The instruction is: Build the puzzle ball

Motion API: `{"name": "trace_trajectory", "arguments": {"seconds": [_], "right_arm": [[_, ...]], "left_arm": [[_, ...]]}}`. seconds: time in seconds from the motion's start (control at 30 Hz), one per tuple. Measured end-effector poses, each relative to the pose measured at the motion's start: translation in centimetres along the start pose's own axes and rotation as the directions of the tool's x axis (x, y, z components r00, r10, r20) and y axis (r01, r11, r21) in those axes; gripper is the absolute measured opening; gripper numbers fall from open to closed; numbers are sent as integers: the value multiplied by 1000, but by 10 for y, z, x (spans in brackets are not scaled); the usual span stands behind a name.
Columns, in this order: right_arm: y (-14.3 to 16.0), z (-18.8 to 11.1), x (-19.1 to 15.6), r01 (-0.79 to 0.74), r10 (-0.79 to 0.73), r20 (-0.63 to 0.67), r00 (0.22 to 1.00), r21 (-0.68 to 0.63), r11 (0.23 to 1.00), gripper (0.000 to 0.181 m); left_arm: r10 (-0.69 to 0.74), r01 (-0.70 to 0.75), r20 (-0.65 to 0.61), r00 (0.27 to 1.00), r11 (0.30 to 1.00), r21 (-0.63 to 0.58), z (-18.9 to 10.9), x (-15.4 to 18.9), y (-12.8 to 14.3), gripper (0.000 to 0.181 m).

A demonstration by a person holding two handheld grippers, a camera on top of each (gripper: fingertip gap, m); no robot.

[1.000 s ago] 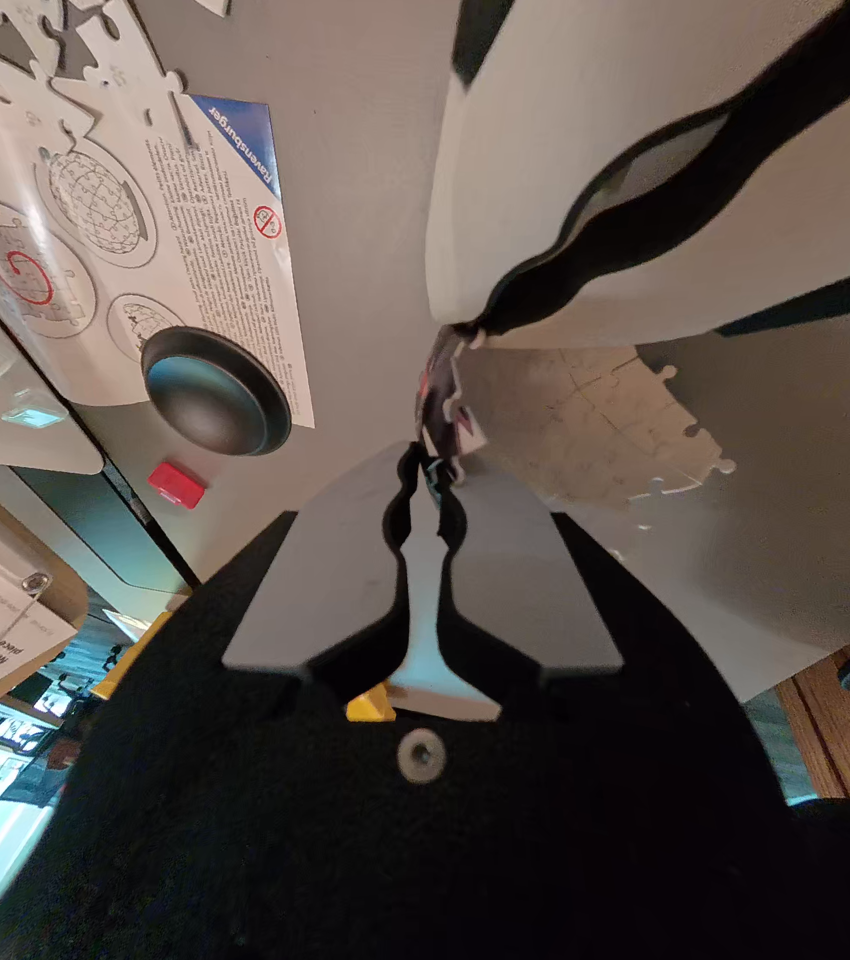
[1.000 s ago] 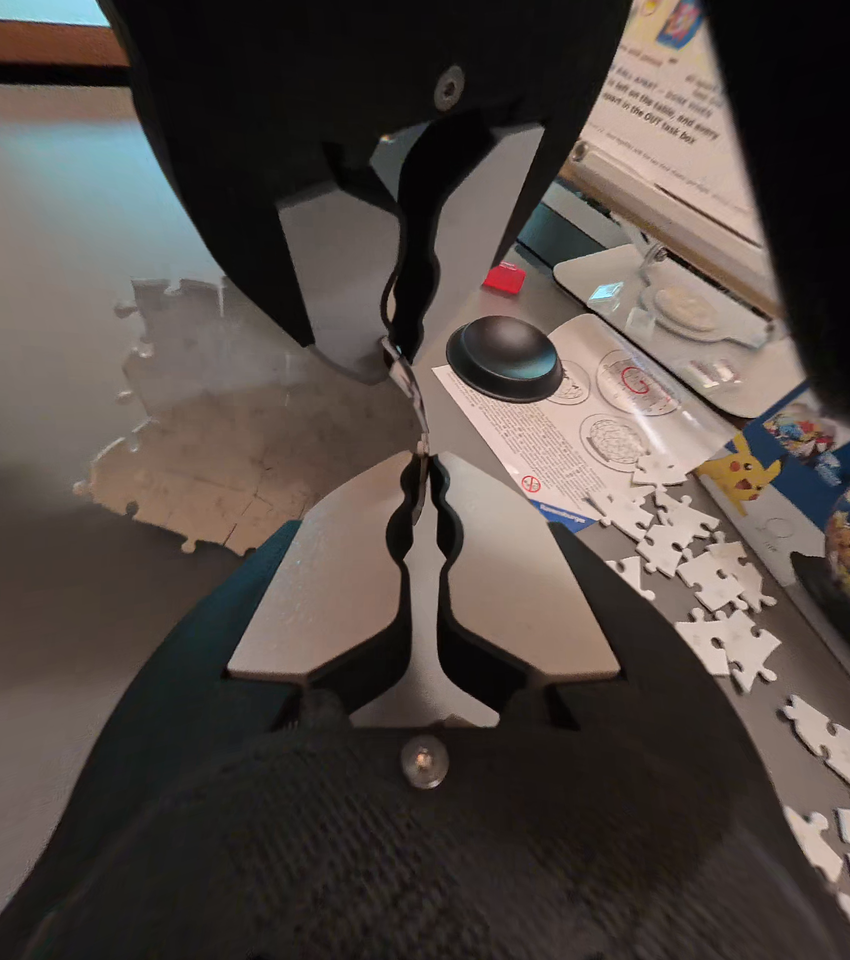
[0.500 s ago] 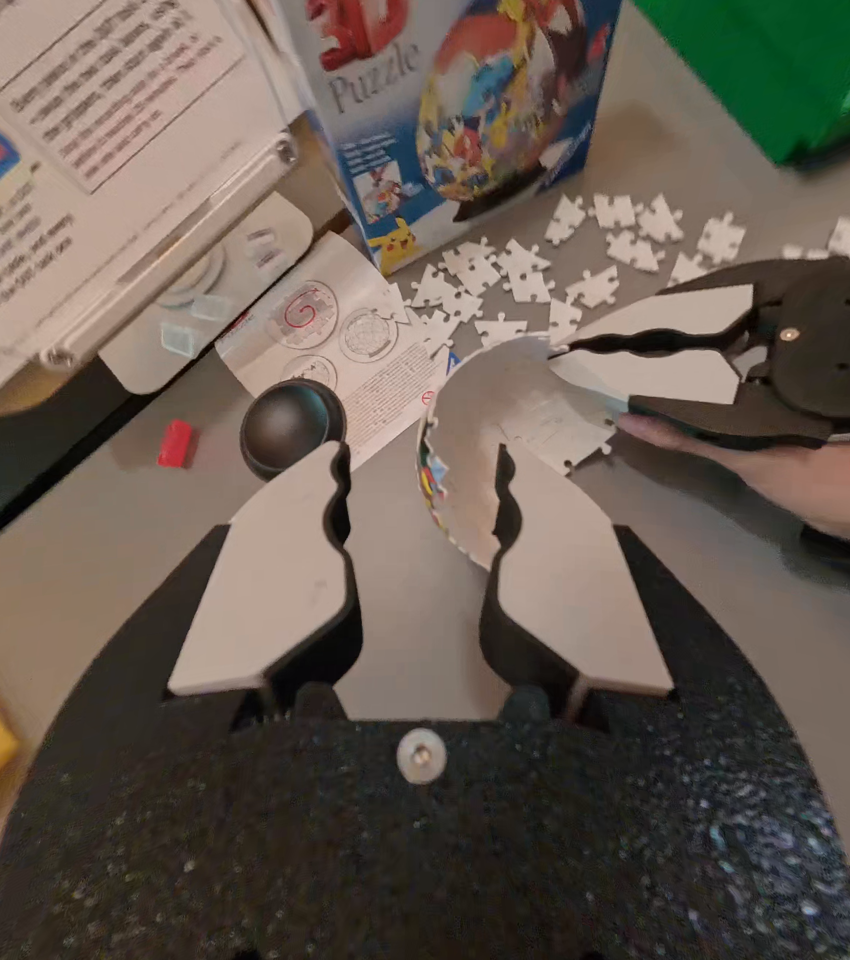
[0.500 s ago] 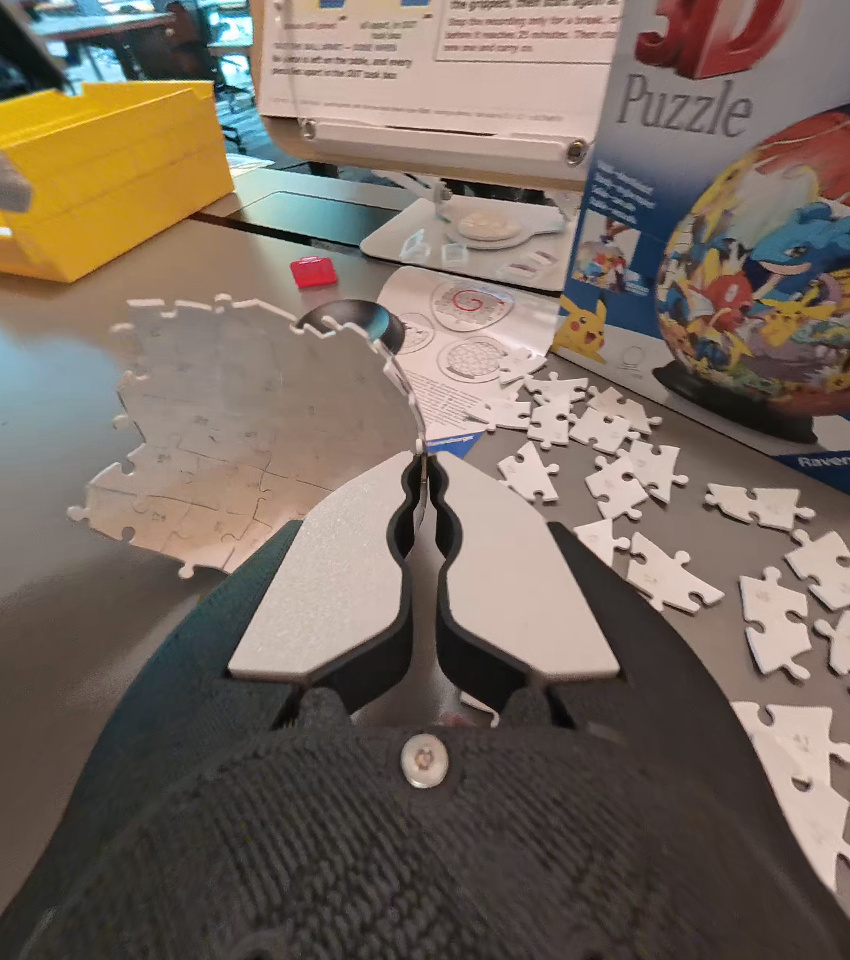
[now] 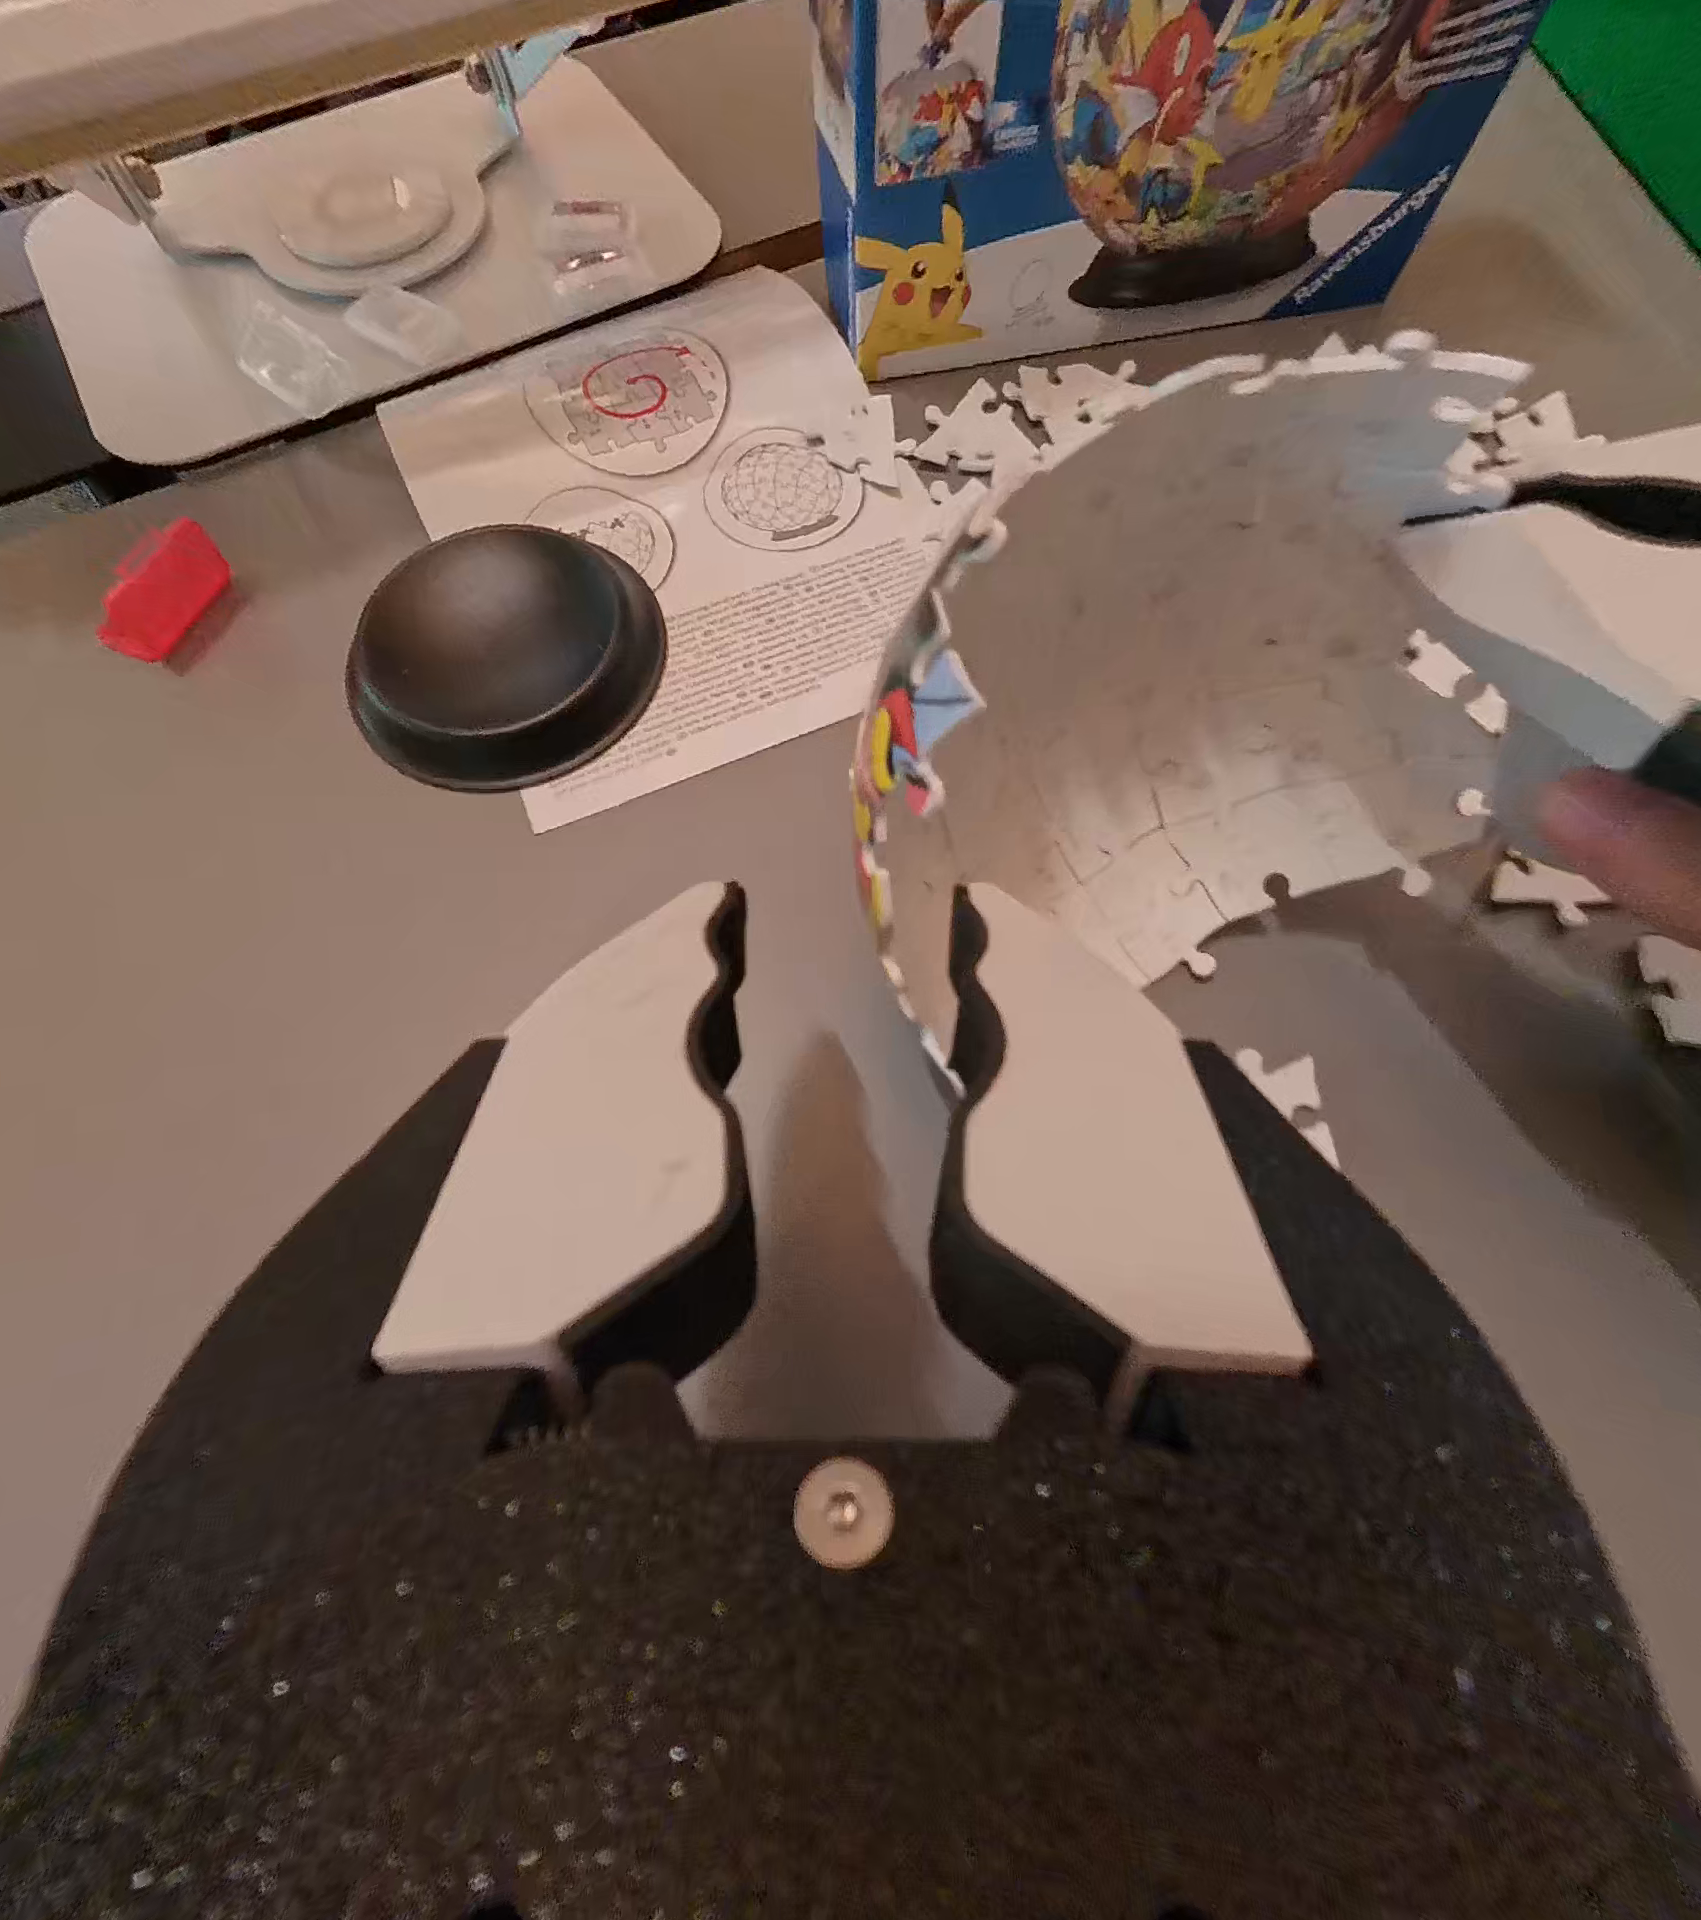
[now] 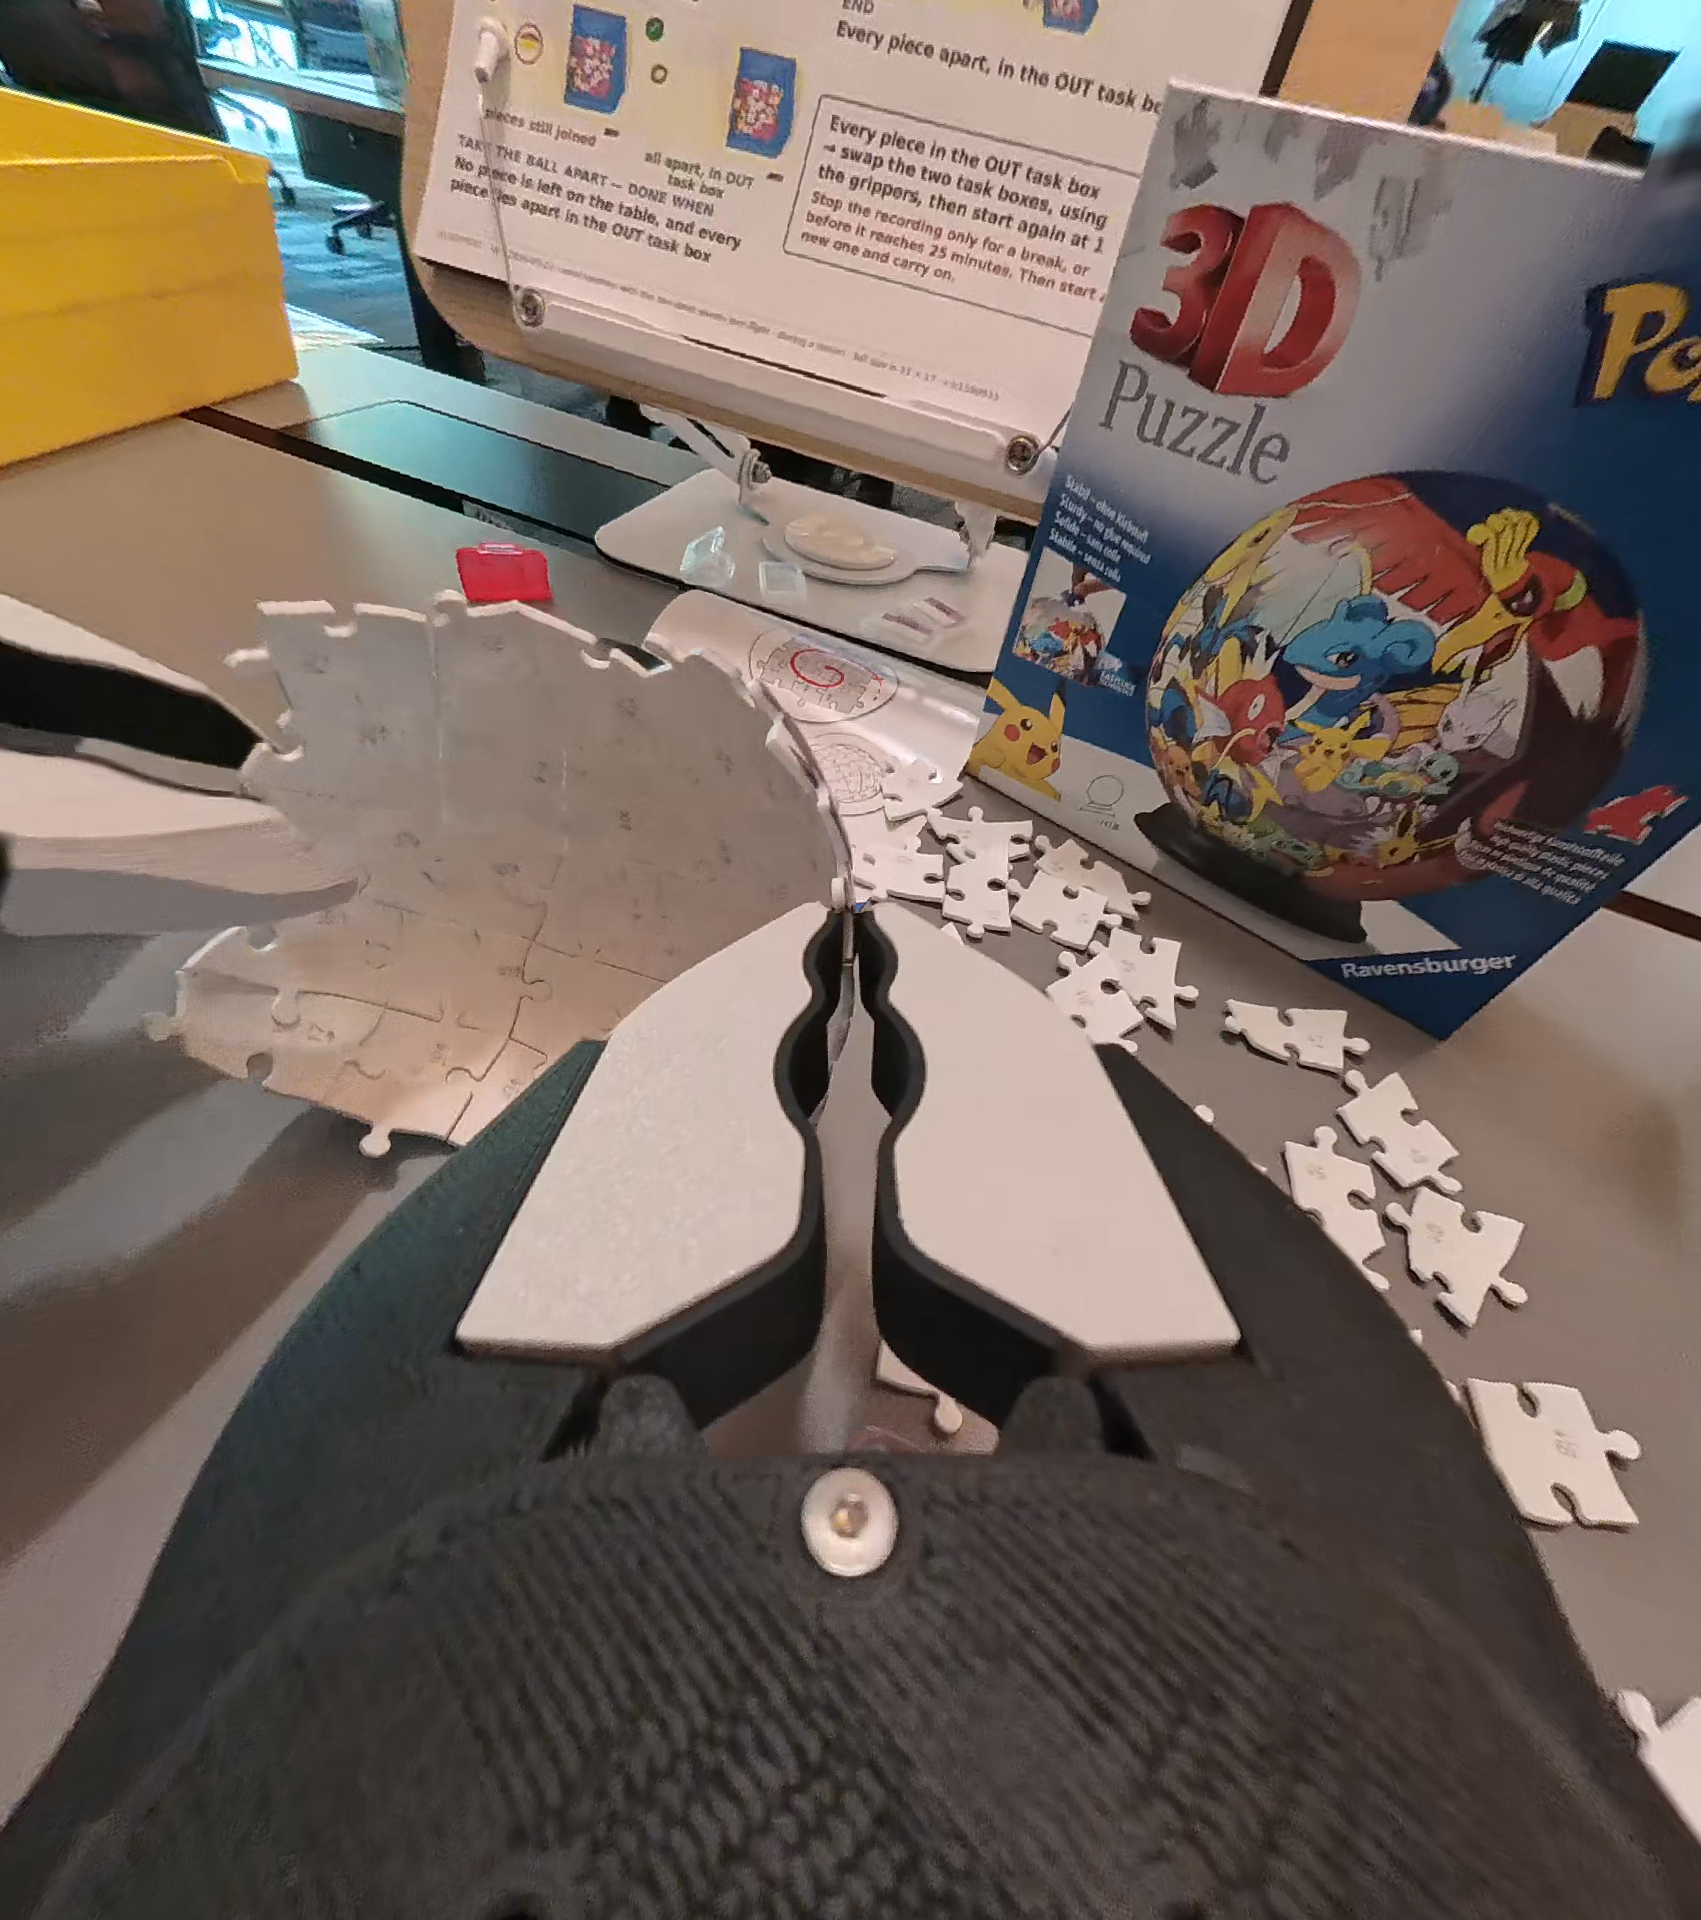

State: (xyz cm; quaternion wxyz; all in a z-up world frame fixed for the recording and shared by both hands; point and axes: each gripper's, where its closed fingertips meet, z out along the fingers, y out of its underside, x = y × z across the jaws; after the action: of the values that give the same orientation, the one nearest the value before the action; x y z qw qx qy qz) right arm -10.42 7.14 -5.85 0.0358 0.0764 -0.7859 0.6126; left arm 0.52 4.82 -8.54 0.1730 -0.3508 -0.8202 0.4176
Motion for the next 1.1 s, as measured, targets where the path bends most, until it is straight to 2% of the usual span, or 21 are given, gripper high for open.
{"name": "trace_trajectory", "arguments": {"seconds": [0.27, 0.37, 0.47, 0.73, 0.93, 1.1], "right_arm": [[-2, -4, -3, 0, 0, 5, 1000, 0, 1000, 3], [0, -4, -2, 8, -7, 14, 1000, -11, 1000, 5], [3, -5, -2, 39, -38, 27, 999, -44, 998, 16], [-7, -9, 9, 152, -148, 61, 987, -64, 986, 37], [9, 3, 14, 164, -154, 80, 985, -141, 976, 36], [26, 9, 15, 102, -86, 85, 993, -205, 973, 30]], "left_arm": [[43, -44, 21, 999, 999, 25, 14, -1, -3, 3], [67, -68, 35, 997, 997, 30, 15, -1, -5, 3], [93, -95, 45, 995, 995, 38, 14, 1, -10, 3], [293, -302, 127, 948, 951, 62, 10, 6, -33, 2], [380, -401, 160, 911, 907, 126, 10, 12, -43, 2], [483, -527, 244, 841, 833, 169, 7, 9, -52, 3]]}}
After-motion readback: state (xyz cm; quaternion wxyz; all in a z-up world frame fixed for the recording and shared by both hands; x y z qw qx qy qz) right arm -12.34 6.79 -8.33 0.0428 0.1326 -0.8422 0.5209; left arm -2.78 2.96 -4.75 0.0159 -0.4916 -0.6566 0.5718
